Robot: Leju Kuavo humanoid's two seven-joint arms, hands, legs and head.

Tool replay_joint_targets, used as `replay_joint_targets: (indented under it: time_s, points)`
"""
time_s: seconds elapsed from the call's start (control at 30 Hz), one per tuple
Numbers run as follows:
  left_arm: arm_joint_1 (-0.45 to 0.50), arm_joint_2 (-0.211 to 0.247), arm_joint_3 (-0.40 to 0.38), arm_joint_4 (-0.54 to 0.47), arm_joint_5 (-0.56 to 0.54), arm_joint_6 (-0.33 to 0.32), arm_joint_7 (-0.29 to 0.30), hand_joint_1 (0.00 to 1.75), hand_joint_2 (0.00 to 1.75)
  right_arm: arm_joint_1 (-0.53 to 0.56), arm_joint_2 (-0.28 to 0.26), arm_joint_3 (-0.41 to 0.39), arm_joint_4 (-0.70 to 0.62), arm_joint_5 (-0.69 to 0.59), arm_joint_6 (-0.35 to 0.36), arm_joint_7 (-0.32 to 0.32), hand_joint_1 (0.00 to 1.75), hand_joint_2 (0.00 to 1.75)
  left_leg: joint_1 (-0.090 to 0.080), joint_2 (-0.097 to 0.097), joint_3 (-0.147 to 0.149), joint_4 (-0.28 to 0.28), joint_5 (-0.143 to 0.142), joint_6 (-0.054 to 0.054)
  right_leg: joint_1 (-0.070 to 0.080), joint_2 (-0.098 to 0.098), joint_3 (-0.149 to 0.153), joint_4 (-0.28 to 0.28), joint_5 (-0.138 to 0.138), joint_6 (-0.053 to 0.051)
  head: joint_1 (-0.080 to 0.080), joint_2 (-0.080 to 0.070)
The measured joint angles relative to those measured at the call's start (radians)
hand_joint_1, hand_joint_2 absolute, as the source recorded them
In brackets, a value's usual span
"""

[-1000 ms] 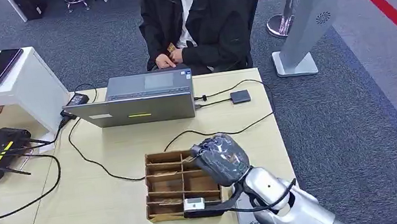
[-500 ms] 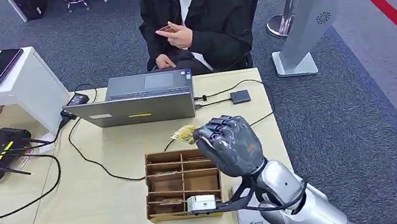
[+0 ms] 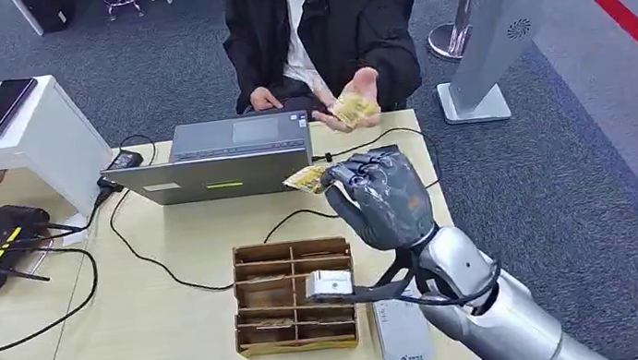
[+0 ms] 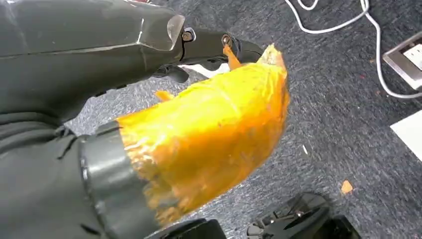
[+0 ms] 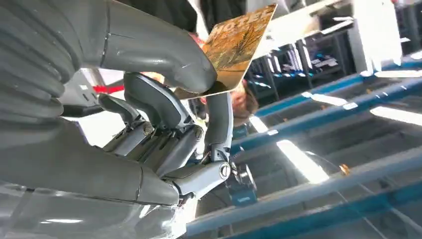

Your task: Pass the card to the sensor for recognition and then transmit it.

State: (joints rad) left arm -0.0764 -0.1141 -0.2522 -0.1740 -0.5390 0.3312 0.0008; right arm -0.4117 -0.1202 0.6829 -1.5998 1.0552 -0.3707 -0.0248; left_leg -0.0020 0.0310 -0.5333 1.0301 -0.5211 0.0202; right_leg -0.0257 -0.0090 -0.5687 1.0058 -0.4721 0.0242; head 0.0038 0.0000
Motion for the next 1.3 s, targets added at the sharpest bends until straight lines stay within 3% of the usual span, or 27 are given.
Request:
replay_joint_targets:
  time_s: [0.3, 0.67, 0.83, 0.87, 0.9, 1.07, 1.1, 1.3]
  points:
    - [-0.016, -0.005, 0.0, 0.0, -0.023, -0.019, 0.005, 0.0, 0.0, -0.114, 0.045, -0.029, 0.16, 0.0, 0.061, 0.033, 1.75, 1.75, 0.0, 0.0, 0.0, 0.0, 0.001, 0.0, 0.0, 0.0, 0.0, 0.0, 0.001, -0.001, 0.0, 0.0]
    - [-0.017, -0.005, 0.0, 0.0, -0.024, -0.019, 0.006, 0.0, 0.0, -0.141, 0.066, -0.039, 0.22, 0.0, 0.061, 0.033, 1.75, 1.75, 0.0, 0.0, 0.0, 0.0, 0.001, 0.0, 0.0, 0.0, 0.0, 0.0, 0.001, -0.001, 0.0, 0.0]
    - [-0.02, -0.005, 0.0, 0.0, -0.039, -0.033, 0.01, 0.0, 0.0, -0.172, 0.075, -0.047, 0.273, 0.021, 0.094, 0.074, 1.75, 1.75, 0.0, 0.0, 0.0, 0.0, 0.001, -0.001, 0.0, 0.0, 0.0, 0.0, 0.001, -0.001, 0.0, 0.0]
    - [-0.022, -0.005, 0.0, 0.0, -0.041, -0.036, 0.011, 0.0, 0.0, -0.183, 0.077, -0.049, 0.295, 0.027, 0.101, 0.081, 1.55, 1.75, 0.0, 0.0, 0.0, 0.0, 0.001, -0.001, 0.0, 0.0, 0.0, 0.0, 0.001, -0.001, 0.0, 0.0]
    - [-0.025, -0.006, 0.0, 0.0, -0.044, -0.037, 0.013, 0.0, 0.0, -0.194, 0.079, -0.052, 0.32, 0.032, 0.104, 0.088, 0.0, 1.75, 0.0, 0.0, 0.0, 0.0, 0.002, 0.0, 0.0, 0.0, 0.0, 0.0, 0.002, -0.001, 0.0, 0.0]
    - [-0.03, -0.011, 0.0, 0.0, -0.049, -0.037, 0.018, 0.0, 0.0, -0.227, 0.086, -0.063, 0.43, 0.045, 0.15, 0.109, 0.0, 1.75, 0.0, 0.0, 0.0, 0.0, 0.003, -0.001, 0.0, 0.0, 0.0, 0.0, 0.002, -0.001, 0.0, 0.0]
    - [-0.03, -0.011, 0.0, 0.0, -0.05, -0.037, 0.019, 0.0, 0.0, -0.23, 0.086, -0.065, 0.448, 0.047, 0.152, 0.113, 0.0, 0.0, 0.0, 0.0, 0.0, 0.0, 0.003, -0.001, 0.0, 0.0, 0.0, 0.0, 0.002, -0.001, 0.0, 0.0]
    - [-0.03, -0.013, 0.0, 0.0, -0.056, -0.037, 0.02, 0.0, 0.0, -0.233, 0.086, -0.074, 0.481, 0.067, 0.15, 0.123, 0.0, 0.0, 0.0, 0.0, 0.0, 0.0, 0.003, -0.001, 0.0, 0.0, -0.001, 0.0, 0.002, -0.001, 0.0, 0.0]
